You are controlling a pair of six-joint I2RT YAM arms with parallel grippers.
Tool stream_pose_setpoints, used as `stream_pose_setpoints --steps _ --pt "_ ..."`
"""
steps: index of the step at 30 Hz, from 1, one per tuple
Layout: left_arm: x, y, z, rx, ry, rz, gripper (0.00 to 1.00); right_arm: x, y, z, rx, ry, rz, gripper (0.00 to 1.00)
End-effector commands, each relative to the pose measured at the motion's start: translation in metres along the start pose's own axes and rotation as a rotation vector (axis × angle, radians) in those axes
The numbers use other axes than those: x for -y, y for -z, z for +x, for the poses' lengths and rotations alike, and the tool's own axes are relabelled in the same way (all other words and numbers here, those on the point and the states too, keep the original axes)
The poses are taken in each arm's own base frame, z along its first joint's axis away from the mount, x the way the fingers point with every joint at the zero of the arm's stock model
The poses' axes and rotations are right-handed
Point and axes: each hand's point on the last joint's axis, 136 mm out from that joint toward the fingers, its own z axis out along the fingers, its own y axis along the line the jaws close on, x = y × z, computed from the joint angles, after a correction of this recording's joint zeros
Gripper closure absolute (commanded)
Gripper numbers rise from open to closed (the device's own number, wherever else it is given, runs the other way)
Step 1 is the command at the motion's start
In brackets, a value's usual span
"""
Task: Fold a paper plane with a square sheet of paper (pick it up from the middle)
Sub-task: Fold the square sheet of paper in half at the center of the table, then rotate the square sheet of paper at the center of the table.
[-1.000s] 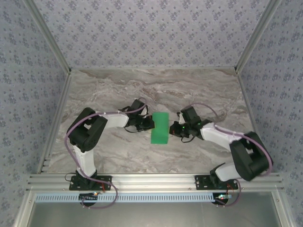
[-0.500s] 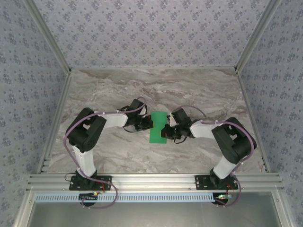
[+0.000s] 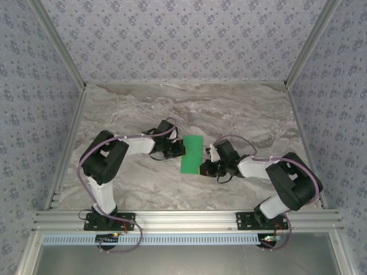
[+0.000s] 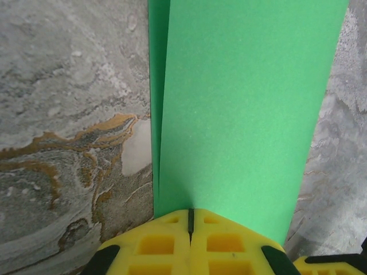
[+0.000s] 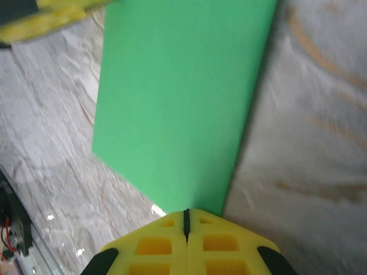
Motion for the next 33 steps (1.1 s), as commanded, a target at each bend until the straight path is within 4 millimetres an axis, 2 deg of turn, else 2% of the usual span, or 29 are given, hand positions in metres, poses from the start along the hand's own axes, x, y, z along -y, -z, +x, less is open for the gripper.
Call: stream_pose_setpoints --steps 1,3,6,11,14,18,21,26,29,33 --pt "-0.099 -0.004 0.034 -0.08 0.099 -0.347 1.0 0.013 0.012 0.045 -0.161 -0.019 0.062 1.0" --pt "-0.093 -0.004 0.03 -0.08 0.076 -0.329 1.0 0.004 0.02 0.029 -0.112 0.014 0.06 1.0" --pt "-0.085 -0.002 0.025 -0.085 0.017 -0.308 1.0 -0.008 0.032 -0.006 -0.005 0.033 0.056 1.0" --pt "-0.077 0.002 0.015 -0.129 -0.175 -0.325 1.0 -0.004 0.044 -0.068 0.173 -0.022 0.124 1.0" --pt "-0.069 0.004 0.006 -0.161 -0.298 -0.316 1.0 -0.004 0.038 -0.1 0.21 -0.047 0.112 1.0" --pt "-0.048 0.01 -0.012 -0.153 -0.403 -0.252 1.0 -0.009 0.013 -0.133 0.163 -0.054 0.08 1.0" --pt "-0.03 0.014 -0.024 -0.128 -0.452 -0.17 1.0 -0.007 -0.01 -0.151 0.118 -0.066 0.073 1.0" --pt "-0.005 0.022 -0.03 -0.092 -0.5 -0.072 1.0 0.006 -0.034 -0.167 0.088 -0.105 0.1 1.0" --pt "0.003 0.026 -0.033 -0.067 -0.489 -0.052 1.0 0.02 -0.042 -0.161 0.065 -0.135 0.144 1.0" --pt "0.014 0.039 -0.039 0.0 -0.413 -0.028 1.0 0.035 -0.036 -0.152 0.069 -0.164 0.235 1.0"
